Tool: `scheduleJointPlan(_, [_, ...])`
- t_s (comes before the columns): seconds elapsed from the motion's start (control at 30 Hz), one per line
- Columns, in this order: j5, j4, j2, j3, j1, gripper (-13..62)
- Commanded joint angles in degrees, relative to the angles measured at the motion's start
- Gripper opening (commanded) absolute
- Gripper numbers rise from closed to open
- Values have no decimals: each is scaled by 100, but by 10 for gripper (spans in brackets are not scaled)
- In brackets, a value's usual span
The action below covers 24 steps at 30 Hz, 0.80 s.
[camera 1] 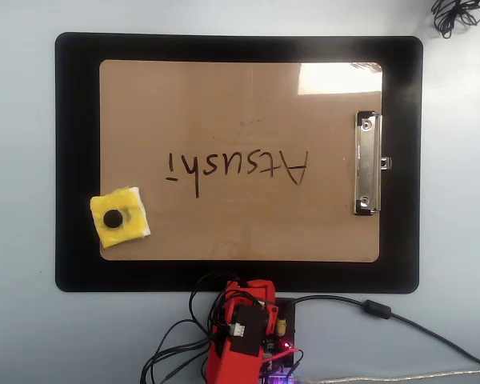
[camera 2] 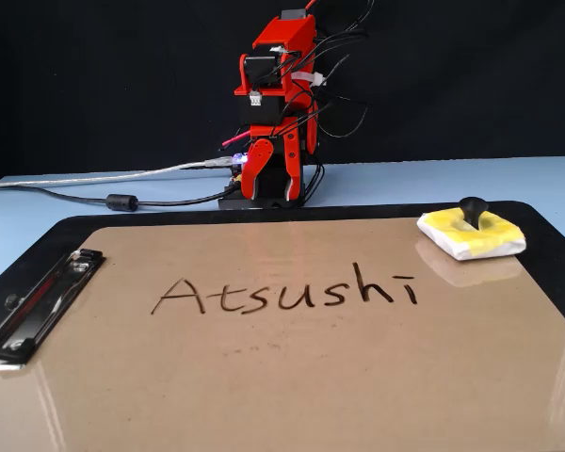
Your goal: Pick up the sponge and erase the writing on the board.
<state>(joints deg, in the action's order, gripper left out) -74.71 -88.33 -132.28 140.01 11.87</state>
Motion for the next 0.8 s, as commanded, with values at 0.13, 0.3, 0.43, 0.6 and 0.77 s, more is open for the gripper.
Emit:
scheduleJointPlan(0.13, [9, -554, -220, -1951, -510, 340])
scheduleJointPlan(0.3, [-598, -35, -237, -2751, -3094, 338])
scheduleJointPlan(0.43, [-1591, 1644, -237, -2777, -5036, 337])
scheduleJointPlan(0.6, [-2830, 4834, -123, -1740, -6812, 338])
scheduleJointPlan(0.77, [-2909, 8376, 896, -290, -7286, 339])
